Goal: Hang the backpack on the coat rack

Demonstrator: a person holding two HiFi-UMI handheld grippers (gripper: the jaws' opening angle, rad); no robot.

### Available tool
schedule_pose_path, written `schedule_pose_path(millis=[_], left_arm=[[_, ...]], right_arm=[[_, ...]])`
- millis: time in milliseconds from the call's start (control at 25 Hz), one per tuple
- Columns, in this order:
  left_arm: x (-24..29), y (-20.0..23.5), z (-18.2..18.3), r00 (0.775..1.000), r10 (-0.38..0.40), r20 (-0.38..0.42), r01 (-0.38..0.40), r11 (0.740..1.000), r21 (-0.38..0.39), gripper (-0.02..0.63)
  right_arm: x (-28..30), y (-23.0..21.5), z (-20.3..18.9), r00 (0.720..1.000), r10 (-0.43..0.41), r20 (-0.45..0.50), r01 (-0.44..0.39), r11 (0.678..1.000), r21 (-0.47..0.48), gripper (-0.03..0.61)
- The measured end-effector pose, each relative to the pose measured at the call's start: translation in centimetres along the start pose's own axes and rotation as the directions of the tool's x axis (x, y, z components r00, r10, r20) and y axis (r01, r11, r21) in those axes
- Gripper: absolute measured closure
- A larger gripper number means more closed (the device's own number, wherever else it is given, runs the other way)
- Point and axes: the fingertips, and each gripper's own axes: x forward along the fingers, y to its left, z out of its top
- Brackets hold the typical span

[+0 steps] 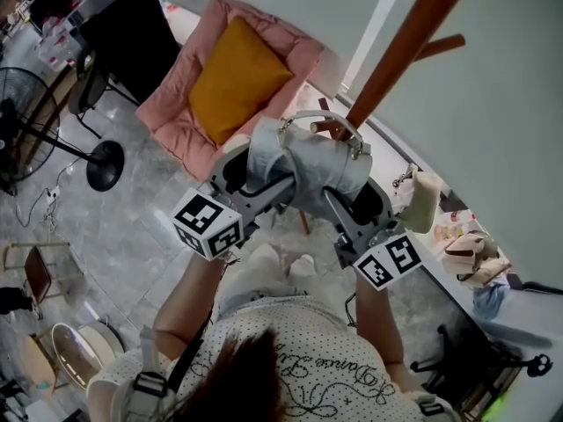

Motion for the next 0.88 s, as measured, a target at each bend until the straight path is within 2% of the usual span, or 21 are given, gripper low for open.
schedule_pose_path(millis=[480, 880], left_arm=[[0.2, 1.0, -1.4, 1.000, -0.007, -0.024, 0.007, 1.000, 0.004, 0.259], [-0.1, 1.2, -1.0, 0.999, -0.034, 0.008, 0.034, 0.999, -0.007, 0.259]], right_arm=[[0.5, -0.5, -1.8, 0.998, 0.013, -0.062, -0.013, 1.000, -0.005, 0.308], [0.4, 0.3, -1.2, 0.998, 0.032, -0.057, -0.034, 0.999, -0.035, 0.314]])
